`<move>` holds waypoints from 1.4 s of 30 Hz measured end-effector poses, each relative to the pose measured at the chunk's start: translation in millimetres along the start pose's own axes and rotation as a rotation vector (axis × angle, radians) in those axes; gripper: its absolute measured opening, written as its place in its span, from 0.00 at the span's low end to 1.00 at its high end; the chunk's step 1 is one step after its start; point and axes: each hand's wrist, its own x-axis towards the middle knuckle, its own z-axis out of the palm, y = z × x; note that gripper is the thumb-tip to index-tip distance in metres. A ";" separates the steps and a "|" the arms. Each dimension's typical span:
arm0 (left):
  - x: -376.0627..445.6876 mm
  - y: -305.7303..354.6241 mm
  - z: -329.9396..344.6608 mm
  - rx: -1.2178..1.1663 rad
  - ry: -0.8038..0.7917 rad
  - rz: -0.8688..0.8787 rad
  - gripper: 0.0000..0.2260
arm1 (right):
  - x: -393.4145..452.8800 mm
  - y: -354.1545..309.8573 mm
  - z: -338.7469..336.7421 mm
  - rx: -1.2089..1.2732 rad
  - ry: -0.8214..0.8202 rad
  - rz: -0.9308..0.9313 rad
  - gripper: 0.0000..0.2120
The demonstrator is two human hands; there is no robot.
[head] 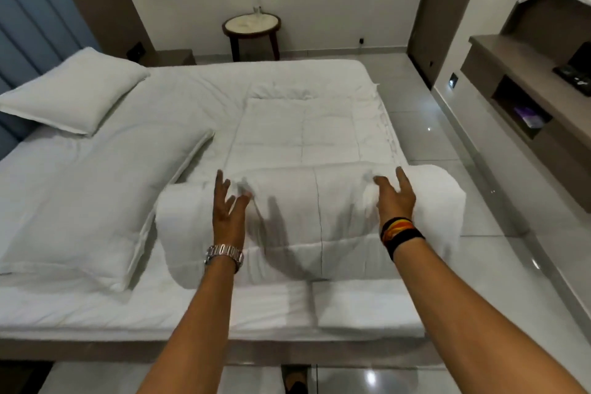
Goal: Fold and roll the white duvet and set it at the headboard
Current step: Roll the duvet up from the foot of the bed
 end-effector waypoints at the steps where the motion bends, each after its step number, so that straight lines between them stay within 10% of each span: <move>1: 18.6 -2.9 7.1 0.049 -0.055 0.040 0.32 | 16.7 -1.0 9.0 -0.030 0.014 -0.042 0.36; 5: 45.0 -73.7 27.9 0.319 0.107 0.019 0.35 | 53.2 67.6 20.1 -0.329 0.150 -0.029 0.35; 9: 48.3 -144.1 51.4 0.324 0.221 -0.611 0.55 | 73.2 136.5 48.1 -0.452 0.238 0.204 0.59; 13: 99.2 -172.1 87.2 0.109 0.314 -0.850 0.72 | 117.1 158.3 81.2 -0.348 0.298 0.371 0.70; 29: 133.4 -177.7 119.6 0.014 0.462 -0.896 0.65 | 144.2 173.1 98.4 -0.231 0.461 0.331 0.50; 42: -126.3 -126.4 -14.2 0.123 0.377 -0.886 0.65 | -105.3 178.0 -72.1 -0.188 0.391 0.403 0.49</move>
